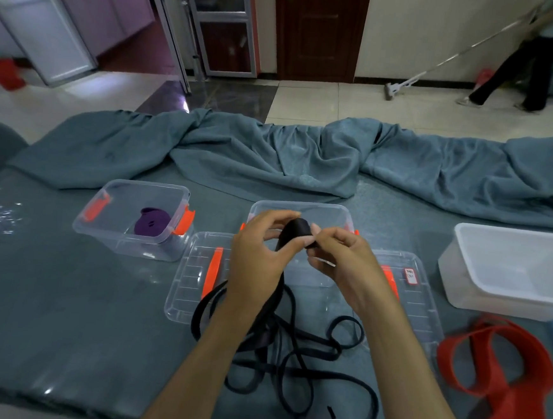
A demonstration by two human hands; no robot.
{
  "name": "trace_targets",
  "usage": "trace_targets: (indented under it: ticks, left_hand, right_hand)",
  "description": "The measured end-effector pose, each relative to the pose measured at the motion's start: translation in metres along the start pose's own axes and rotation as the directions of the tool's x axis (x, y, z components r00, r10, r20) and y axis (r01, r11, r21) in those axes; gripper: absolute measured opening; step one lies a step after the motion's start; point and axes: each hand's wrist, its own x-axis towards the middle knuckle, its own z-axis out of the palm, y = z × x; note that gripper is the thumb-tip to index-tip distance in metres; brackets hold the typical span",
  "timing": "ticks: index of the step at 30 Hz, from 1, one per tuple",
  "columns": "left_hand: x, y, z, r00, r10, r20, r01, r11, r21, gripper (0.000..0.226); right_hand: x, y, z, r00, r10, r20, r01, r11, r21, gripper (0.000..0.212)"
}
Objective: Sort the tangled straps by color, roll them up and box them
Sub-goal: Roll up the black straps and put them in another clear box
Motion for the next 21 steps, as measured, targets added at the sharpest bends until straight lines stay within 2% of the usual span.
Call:
trace_targets:
  ticks: [4, 6, 8, 12, 15, 18, 21]
  left_hand:
    - [-0.008, 0.007, 0.006, 0.994, -0.011, -0.112, -0.005, 0.990, -0.139, 0.025]
    - [-0.010, 0.009, 0.004, 0.998, 0.026, -0.052, -0.033, 0.989, -0.142, 0.031]
    - [-0.013, 0.009, 0.000, 0.999, 0.013, 0.047, -0.003, 0.981, -0.192, 0.036]
    - [-0.019, 0.002, -0.008, 0.996, -0.010, 0.089, 0.027, 0.980, -0.195, 0.029]
    - [-0.022, 0.000, -0.010, 0.996, -0.011, 0.091, 0.031, 0.974, -0.222, 0.028]
    - [-0.029, 0.002, -0.008, 0.993, -0.037, 0.112, 0.073, 0.940, -0.333, 0.027]
    - [-0.033, 0.006, -0.005, 0.992, -0.034, 0.122, 0.080, 0.916, -0.394, 0.030]
  right_hand:
    - [-0.009, 0.000, 0.009, 0.999, -0.002, 0.036, -0.002, 0.994, 0.109, 0.024]
    - [-0.015, -0.001, 0.010, 0.999, 0.003, 0.036, -0.009, 0.983, 0.182, 0.021]
    - [-0.020, -0.001, 0.007, 0.999, 0.003, 0.043, -0.013, 0.972, 0.236, 0.021]
    - [-0.028, 0.006, 0.007, 1.000, -0.028, 0.013, 0.027, 0.999, 0.044, 0.025]
    - [-0.033, 0.005, 0.007, 0.977, -0.200, -0.070, 0.193, 0.977, -0.087, 0.015]
    - [-0.042, 0.002, 0.003, 0.929, -0.369, 0.015, 0.368, 0.922, -0.125, 0.018]
    - [-0.049, 0.003, 0.000, 0.898, -0.438, 0.049, 0.440, 0.882, -0.172, 0.023]
